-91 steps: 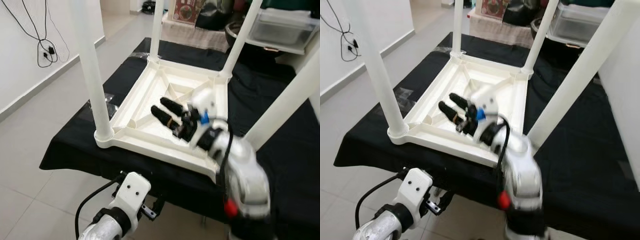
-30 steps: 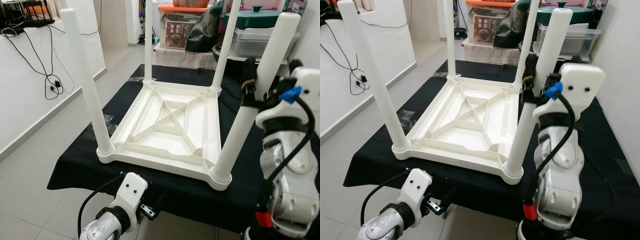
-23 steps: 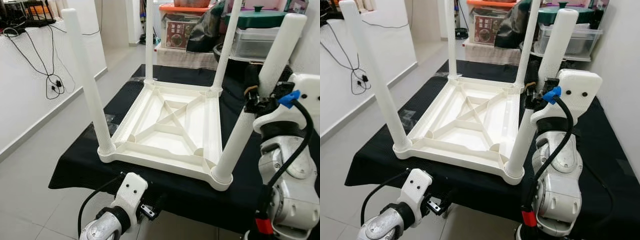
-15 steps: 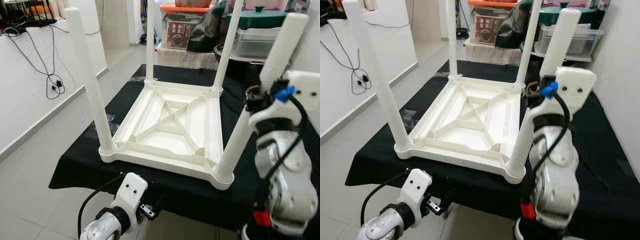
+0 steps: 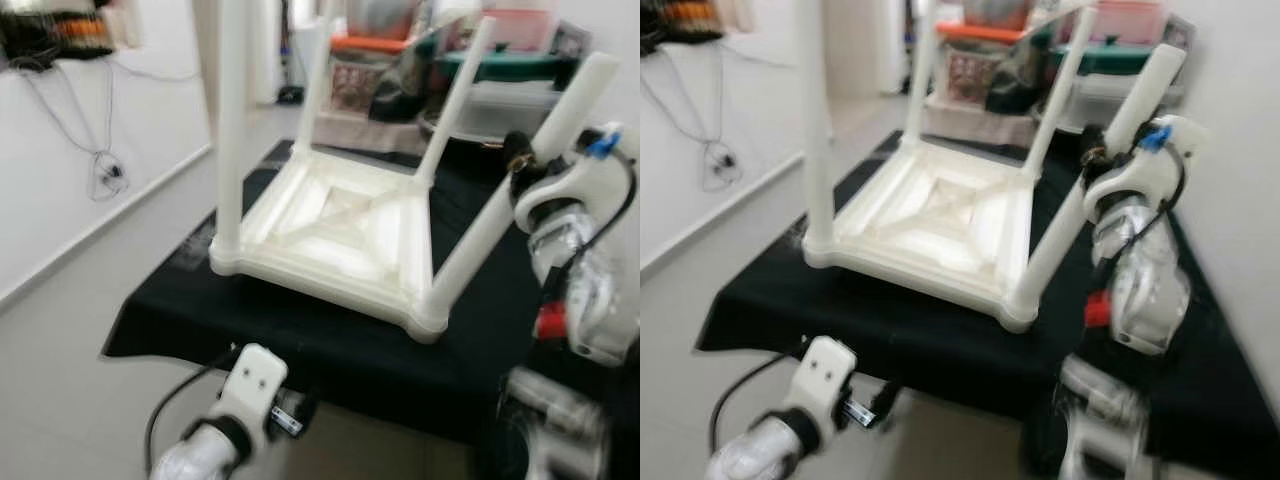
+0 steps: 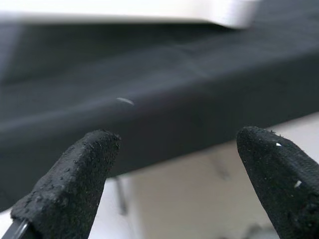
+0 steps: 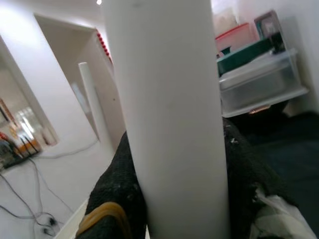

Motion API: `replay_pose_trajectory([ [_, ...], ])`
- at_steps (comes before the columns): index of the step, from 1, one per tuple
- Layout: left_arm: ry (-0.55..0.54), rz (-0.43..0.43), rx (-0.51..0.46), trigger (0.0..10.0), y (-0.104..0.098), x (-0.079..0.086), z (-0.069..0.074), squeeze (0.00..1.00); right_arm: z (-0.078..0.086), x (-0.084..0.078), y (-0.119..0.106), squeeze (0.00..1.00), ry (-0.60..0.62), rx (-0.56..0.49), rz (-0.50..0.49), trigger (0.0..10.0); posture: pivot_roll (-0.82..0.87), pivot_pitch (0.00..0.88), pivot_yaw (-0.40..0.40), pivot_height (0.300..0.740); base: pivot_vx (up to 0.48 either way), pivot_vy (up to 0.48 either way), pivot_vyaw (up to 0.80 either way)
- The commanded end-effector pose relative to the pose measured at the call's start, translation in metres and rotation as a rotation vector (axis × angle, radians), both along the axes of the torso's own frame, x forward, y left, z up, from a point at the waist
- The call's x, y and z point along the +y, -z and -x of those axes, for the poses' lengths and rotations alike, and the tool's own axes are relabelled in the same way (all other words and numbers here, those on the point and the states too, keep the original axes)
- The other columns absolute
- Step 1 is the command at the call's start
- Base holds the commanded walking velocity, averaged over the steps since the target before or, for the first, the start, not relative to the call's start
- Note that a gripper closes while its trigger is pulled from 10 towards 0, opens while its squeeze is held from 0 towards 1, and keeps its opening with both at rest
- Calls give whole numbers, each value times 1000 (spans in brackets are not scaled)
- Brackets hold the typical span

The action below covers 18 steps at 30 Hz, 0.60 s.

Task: Building children table

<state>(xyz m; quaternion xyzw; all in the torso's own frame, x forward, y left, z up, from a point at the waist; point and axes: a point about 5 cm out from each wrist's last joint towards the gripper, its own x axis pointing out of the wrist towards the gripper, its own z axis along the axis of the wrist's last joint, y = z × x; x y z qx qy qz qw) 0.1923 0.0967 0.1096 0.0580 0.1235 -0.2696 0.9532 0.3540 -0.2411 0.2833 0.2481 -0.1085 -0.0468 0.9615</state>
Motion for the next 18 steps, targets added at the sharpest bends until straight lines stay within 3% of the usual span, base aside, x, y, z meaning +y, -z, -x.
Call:
replay_pose_trajectory([
  [1,5,-15,-15,10000,-4,1,0,0,-11,-1,43,0,-63,106,-299,0,100,83,-36,740,0,0,0],
  [6,11,-21,-11,10000,-5,1,1,0,-18,4,67,0,-81,168,-410,0,108,89,-33,740,0,0,0],
  [9,18,-27,-12,10000,-5,0,3,0,-22,10,97,0,-51,291,-512,0,118,90,-35,740,0,0,0],
  [10,18,-27,-12,10000,-5,0,3,0,-22,10,97,0,-51,291,-512,0,118,90,-35,740,0,0,0],
  [13,15,-28,-10,10000,-6,1,5,0,-23,16,126,0,-49,429,-569,0,122,93,-38,740,0,0,0],
  [16,17,-26,-5,10000,-7,2,7,0,-24,37,148,0,-133,527,-619,0,120,95,-35,740,0,0,0],
  [18,18,-26,-4,10000,-7,2,8,0,-24,42,151,0,-148,539,-637,0,120,95,-35,740,0,0,0],
])
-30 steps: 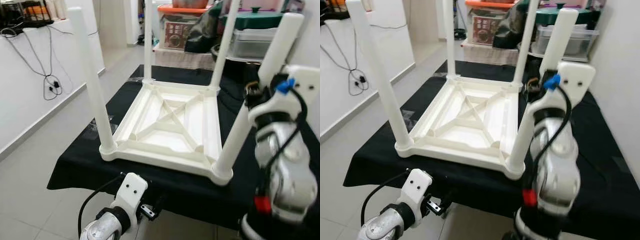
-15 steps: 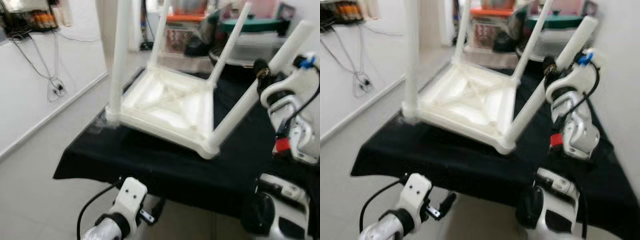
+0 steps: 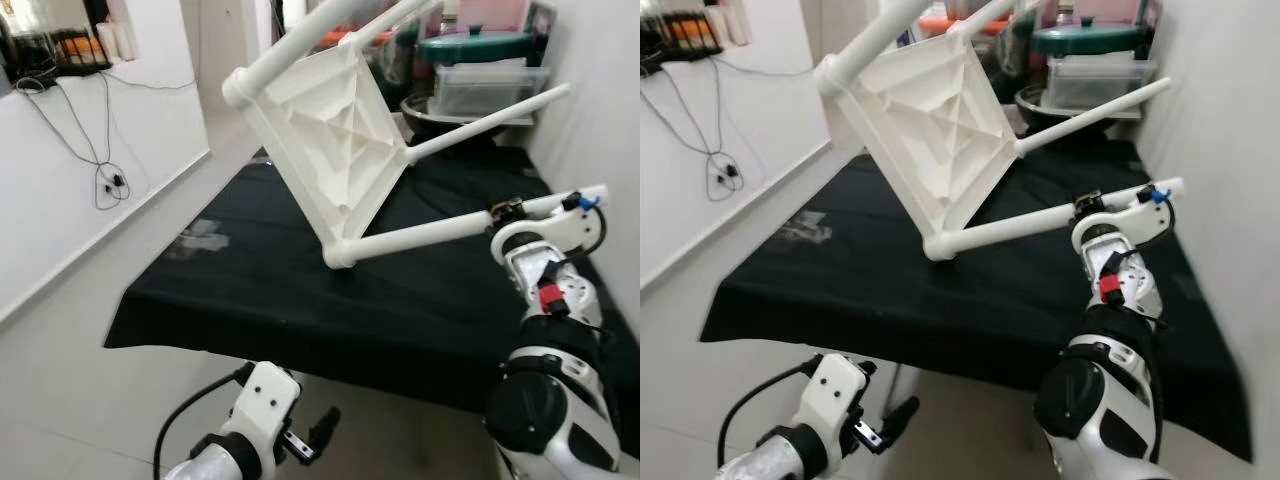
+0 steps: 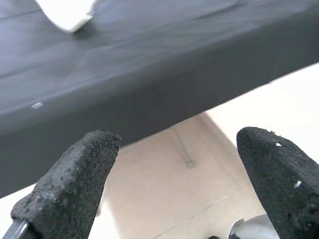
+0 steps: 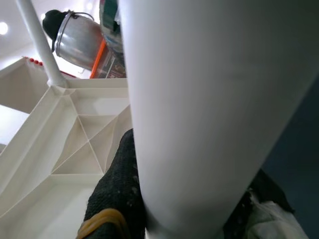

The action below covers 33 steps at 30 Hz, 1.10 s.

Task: Building children table

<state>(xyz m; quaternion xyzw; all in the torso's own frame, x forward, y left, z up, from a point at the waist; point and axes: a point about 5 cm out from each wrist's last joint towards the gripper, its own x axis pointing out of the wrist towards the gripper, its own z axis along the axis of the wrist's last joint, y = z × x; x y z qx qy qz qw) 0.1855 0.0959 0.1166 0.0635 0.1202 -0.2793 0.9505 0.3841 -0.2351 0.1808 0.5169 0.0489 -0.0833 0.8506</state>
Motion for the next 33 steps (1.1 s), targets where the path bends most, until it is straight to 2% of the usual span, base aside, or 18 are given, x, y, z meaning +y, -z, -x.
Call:
replay_pose_trajectory([
  [1,-2,-21,4,10000,0,2,2,0,6,41,53,0,-172,248,-39,0,127,98,-39,740,0,0,0],
  [2,-2,-21,4,10000,0,2,2,0,6,41,53,0,-172,248,-39,0,127,98,-39,740,0,0,0],
  [3,-3,-21,5,10000,0,3,3,0,6,49,57,0,-208,277,-31,824,130,100,-33,740,0,0,0],
  [4,-3,-21,5,10000,0,3,3,0,6,49,57,0,-208,277,-31,824,130,100,-33,740,0,0,0],
  [5,-3,-22,6,10000,-1,3,4,0,6,58,61,0,-241,309,-24,9961,133,102,-41,740,0,0,0],
  [6,-2,-24,6,10000,-1,3,6,0,6,70,66,0,-277,354,-15,10000,130,101,-37,740,0,0,0],
  [11,1,-26,9,10000,-2,3,7,0,3,81,65,0,-292,366,-30,10000,134,108,-40,740,0,0,0],
  [12,3,-27,9,10000,-2,3,8,0,2,87,65,463,-307,371,-19,10000,136,113,-43,740,0,0,0],
  [15,4,-28,9,10000,-2,2,8,0,2,91,65,463,-319,373,-12,10000,136,113,-43,740,0,0,0],
  [16,6,-28,9,10000,-3,2,8,0,1,101,65,1000,-346,372,-26,10000,136,122,-48,740,0,0,0],
  [21,8,-29,11,10000,-3,1,9,0,2,106,67,1000,-337,384,-44,10000,136,127,-50,740,0,0,0],
  [22,7,-30,11,10000,-4,0,9,0,4,110,69,0,-373,389,-33,10000,133,129,-51,740,0,0,0],
  [26,7,-29,11,10000,-4,0,9,0,5,112,70,0,-391,388,-31,10000,133,129,-51,740,0,0,0],
  [28,5,-27,13,10000,-4,0,10,0,10,116,72,0,-484,377,21,10000,126,131,-54,740,0,0,0],
  [30,5,-28,13,10000,-4,-1,10,0,12,115,72,0,-518,370,43,10000,124,132,-51,740,0,0,0],
  [31,8,-33,19,10000,-4,-1,10,0,16,113,66,0,-609,329,105,10000,122,128,-55,740,0,0,0],
  [33,8,-34,21,10000,-4,-1,9,0,17,113,65,0,-633,320,121,10000,122,128,-55,740,0,0,0],
])
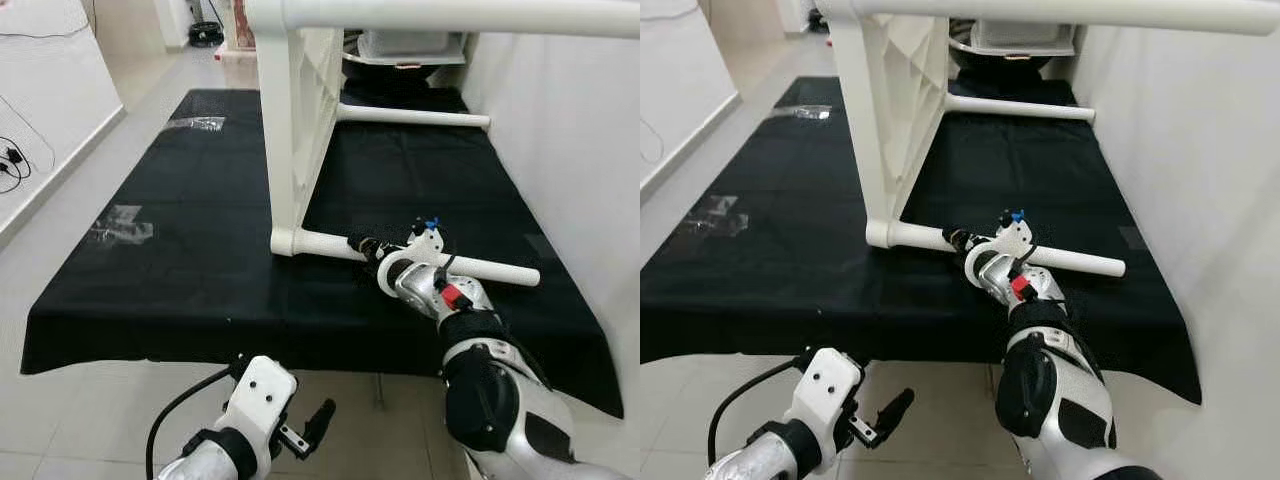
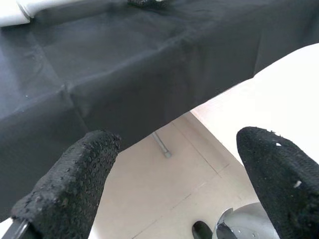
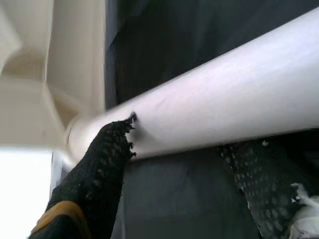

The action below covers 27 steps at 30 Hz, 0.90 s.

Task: Building children table

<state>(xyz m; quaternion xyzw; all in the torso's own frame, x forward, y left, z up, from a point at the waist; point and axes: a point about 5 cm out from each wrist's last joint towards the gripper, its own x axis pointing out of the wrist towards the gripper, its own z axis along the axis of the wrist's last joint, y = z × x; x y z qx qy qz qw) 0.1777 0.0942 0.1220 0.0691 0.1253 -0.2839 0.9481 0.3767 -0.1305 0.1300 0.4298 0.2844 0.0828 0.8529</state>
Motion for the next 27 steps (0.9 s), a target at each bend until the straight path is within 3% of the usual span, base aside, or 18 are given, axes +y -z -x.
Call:
replay_pose_trajectory([
  [1,-3,-21,13,10000,2,1,2,0,10,9,14,0,-90,69,32,10000,122,128,-55,740,0,0,0],
  [3,-3,-30,31,10000,2,1,1,0,21,11,8,0,-202,23,35,10000,108,128,-53,740,0,0,0],
  [4,-3,-30,31,10000,2,1,1,0,21,11,8,0,-202,23,35,10000,108,128,-53,740,0,0,0],
  [6,12,-43,33,10000,2,1,1,0,41,13,-1,0,-357,-54,39,10000,109,126,-55,740,0,0,0],
  [7,12,-43,33,10000,2,1,1,0,41,13,-1,0,-357,-54,39,10000,109,126,-55,740,0,0,0],
  [8,1,-45,31,10000,3,2,0,0,55,10,-5,0,-409,-120,67,10000,104,125,-53,740,0,0,0],
  [9,1,-45,31,10000,3,2,0,0,55,10,-5,0,-409,-120,67,10000,104,125,-53,740,0,0,0],
  [11,-11,-50,39,10000,4,2,-1,0,71,4,-4,0,-433,-124,90,10000,102,123,-55,740,0,0,0],
  [12,-11,-50,39,10000,4,2,-1,0,71,4,-4,0,-433,-124,90,10000,102,123,-55,740,0,0,0],
  [13,-27,-50,28,10000,3,3,-3,0,78,-6,-7,0,-398,-251,208,10000,97,118,-54,740,0,0,0],
  [16,-67,-53,8,10000,2,6,-6,0,83,-12,-15,0,-360,-404,343,10000,95,117,-54,740,0,0,0],
  [19,-82,-51,-3,10000,1,8,-7,0,84,-14,-21,0,-316,-478,404,10000,95,117,-54,740,0,0,0],
  [20,-137,-39,-46,10000,-3,13,-10,0,90,-16,-36,0,-182,-646,588,10000,90,112,-53,740,0,0,0],
  [21,-159,-31,-59,10000,-4,15,-11,0,93,-16,-39,0,-142,-686,642,10000,90,112,-53,740,0,0,0],
  [27,-241,-19,-124,10000,-10,21,-18,0,117,1,-38,0,-115,-751,750,10000,94,96,-61,740,0,0,0],
])
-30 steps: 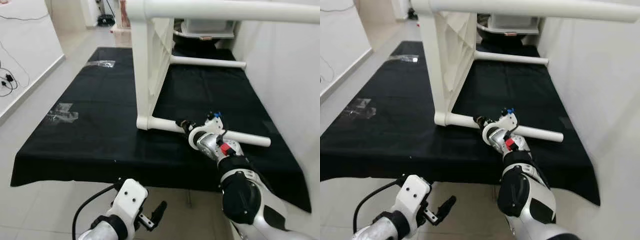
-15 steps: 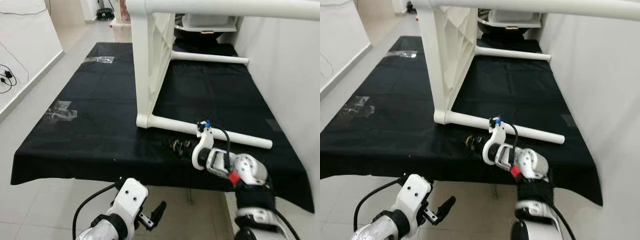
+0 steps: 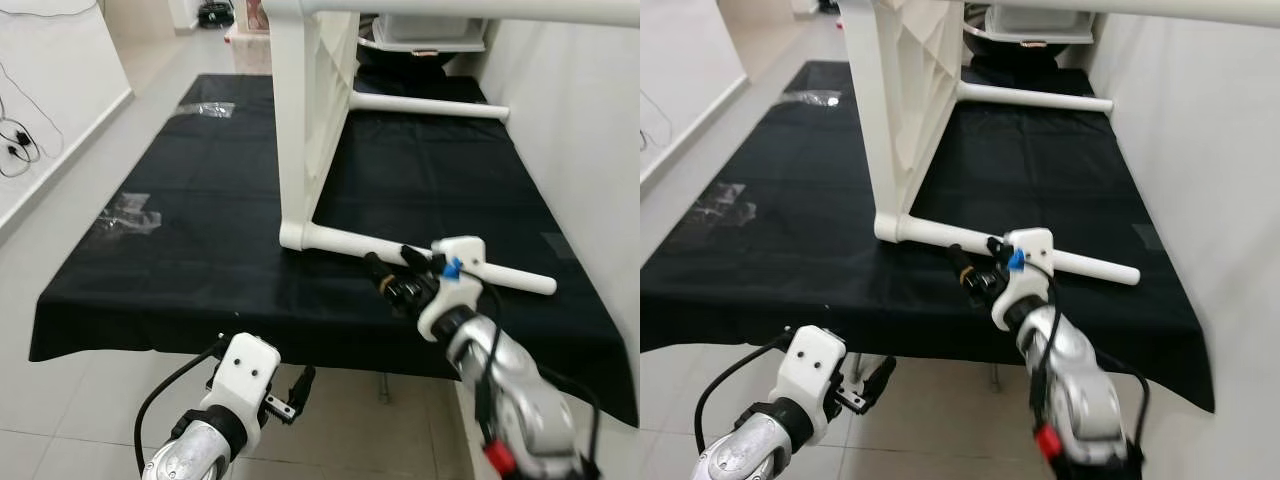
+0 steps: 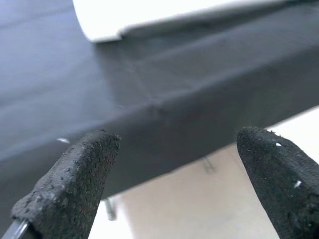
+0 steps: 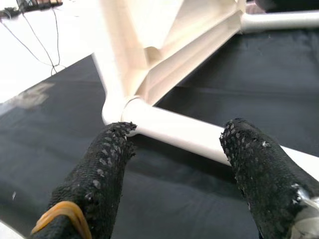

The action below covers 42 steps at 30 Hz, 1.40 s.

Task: Building children table

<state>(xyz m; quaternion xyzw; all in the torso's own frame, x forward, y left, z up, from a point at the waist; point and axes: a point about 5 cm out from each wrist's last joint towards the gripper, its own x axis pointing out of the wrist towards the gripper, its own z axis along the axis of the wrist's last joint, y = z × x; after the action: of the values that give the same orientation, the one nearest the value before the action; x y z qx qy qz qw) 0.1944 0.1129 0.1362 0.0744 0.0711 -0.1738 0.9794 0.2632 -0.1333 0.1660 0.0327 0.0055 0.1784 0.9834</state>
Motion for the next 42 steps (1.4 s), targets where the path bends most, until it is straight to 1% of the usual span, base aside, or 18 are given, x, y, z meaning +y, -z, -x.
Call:
replay_pose_trajectory([
  [1,-24,-14,6,10000,4,2,-1,0,4,4,-2,0,17,-29,21,10000,94,96,-61,740,0,0,0],
  [5,-48,-17,-2,10000,5,5,-5,0,8,10,7,0,44,-38,36,10000,88,86,-64,740,0,0,0],
  [7,-60,-10,-12,10000,5,6,-7,0,9,11,10,0,61,-68,54,10000,86,82,-64,740,0,0,0],
  [18,-59,4,5,10000,11,5,-8,0,14,12,20,0,75,-69,76,10000,82,56,-66,740,0,0,0],
  [21,-63,4,11,10000,13,5,-8,0,14,9,23,0,104,-53,77,10000,82,56,-66,740,0,0,-529],
  [24,-62,7,14,10000,14,5,-8,0,14,9,26,0,99,-43,84,10000,82,40,-70,740,0,0,-800],
  [29,-71,15,8,10000,14,5,-9,0,14,10,26,0,103,-60,94,10000,81,31,-71,740,0,0,-793],
  [31,-89,7,-17,10000,11,8,-14,0,10,8,21,0,115,-92,105,10000,79,24,-67,740,0,0,-788],
  [33,-89,7,-17,10000,11,8,-14,0,10,8,21,0,115,-92,105,10000,79,24,-67,740,0,0,-788],
  [34,-100,-3,-29,10000,10,10,-16,0,9,8,19,0,117,-111,104,10000,78,21,-67,740,0,0,-750],
  [38,-102,-8,-36,10000,10,12,-17,0,11,13,19,0,84,-124,116,10000,78,18,-70,740,0,0,0],
  [39,-99,-6,-34,10000,11,11,-15,0,14,17,22,0,59,-122,132,10000,81,21,-73,740,352,-322,0],
  [42,-99,-6,-34,10000,11,11,-15,0,14,17,22,0,59,-122,132,10000,81,21,-73,740,352,-322,0],
])
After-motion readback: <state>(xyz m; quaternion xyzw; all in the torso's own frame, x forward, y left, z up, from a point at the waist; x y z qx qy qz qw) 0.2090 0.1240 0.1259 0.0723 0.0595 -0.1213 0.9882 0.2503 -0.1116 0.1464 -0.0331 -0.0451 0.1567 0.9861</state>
